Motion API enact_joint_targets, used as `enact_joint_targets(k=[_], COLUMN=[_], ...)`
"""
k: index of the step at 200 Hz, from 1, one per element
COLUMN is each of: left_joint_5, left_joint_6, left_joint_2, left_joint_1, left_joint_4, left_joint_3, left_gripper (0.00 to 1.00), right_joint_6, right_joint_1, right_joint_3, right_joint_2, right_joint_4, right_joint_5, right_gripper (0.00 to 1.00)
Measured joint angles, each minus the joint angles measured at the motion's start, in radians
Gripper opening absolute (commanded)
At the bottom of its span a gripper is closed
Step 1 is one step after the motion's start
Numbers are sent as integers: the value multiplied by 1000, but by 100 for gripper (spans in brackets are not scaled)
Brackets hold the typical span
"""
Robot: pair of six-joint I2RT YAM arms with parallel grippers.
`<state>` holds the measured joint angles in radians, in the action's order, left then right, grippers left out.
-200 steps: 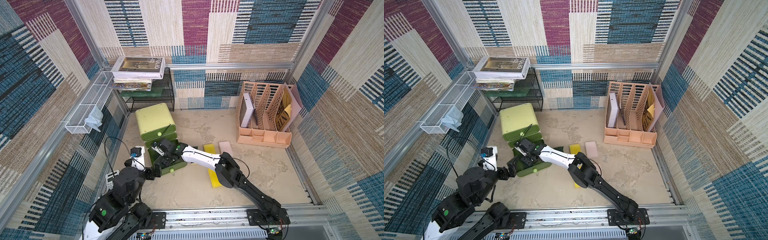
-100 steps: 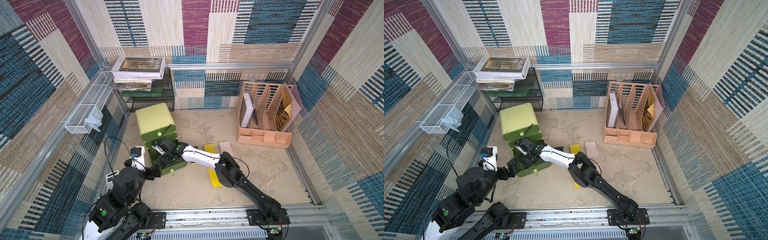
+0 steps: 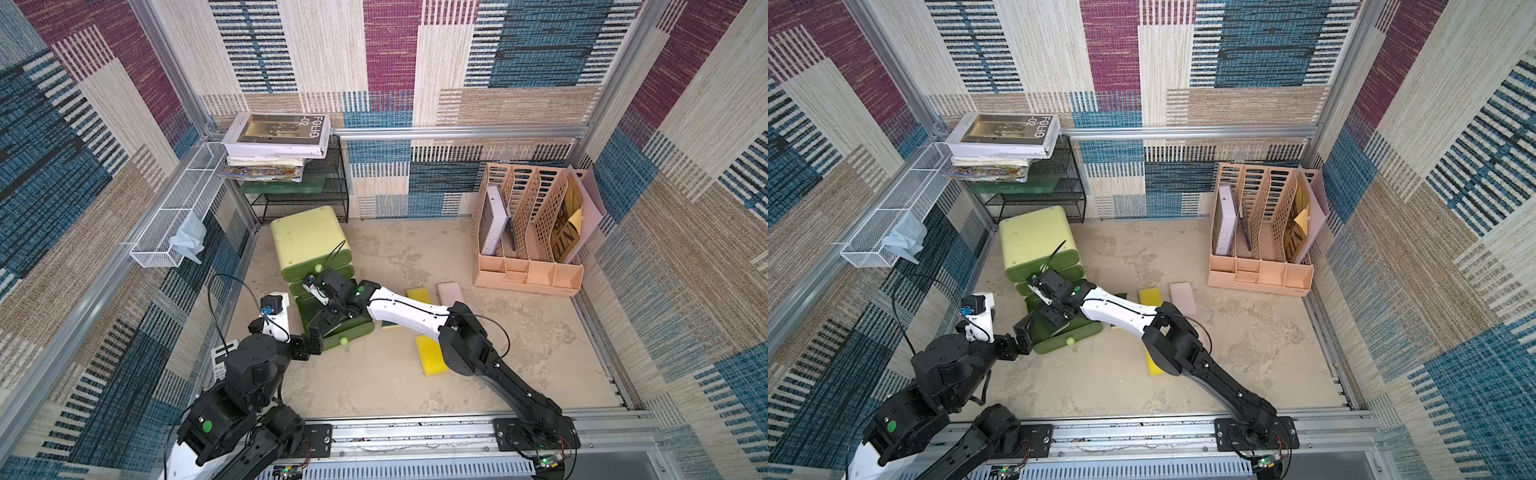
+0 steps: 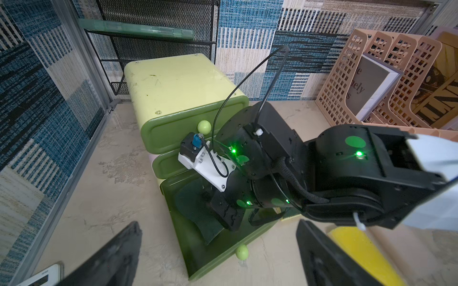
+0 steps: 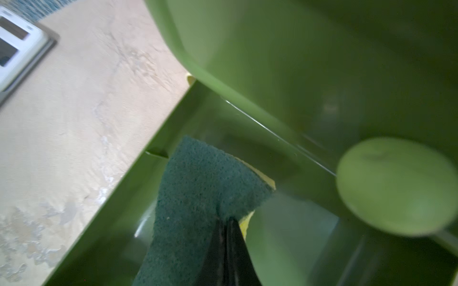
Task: Take the sponge out of the drawer
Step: Pick up the sponge from the drawer, then place the sponge at the center of the board.
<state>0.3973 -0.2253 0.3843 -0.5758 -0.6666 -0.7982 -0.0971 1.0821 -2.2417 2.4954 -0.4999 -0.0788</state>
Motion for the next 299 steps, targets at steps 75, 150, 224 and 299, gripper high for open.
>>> enact_joint_targets(k=[75,150,224,299], left_joint_5=[0,0,1,8], left_joint_6=[0,0,-1,-1], left_joint_2=[-1,-1,1,11], left_joint_1=[0,0,0,0], left_joint_4=[0,0,0,0], left_joint_3=[0,2,2,5], left_gripper=[100,100,100,100], right_joint_6=[0,0,-4,-48], right_joint_1=[0,3,18,0], right_joint_3=[77,175,369,738], right_joint_2=[-90,-197,-361,-645], right_joint_4=[40,84,150,294], right_joint_5=[-41,-49,-40,-10], right_gripper=[0,0,0,0])
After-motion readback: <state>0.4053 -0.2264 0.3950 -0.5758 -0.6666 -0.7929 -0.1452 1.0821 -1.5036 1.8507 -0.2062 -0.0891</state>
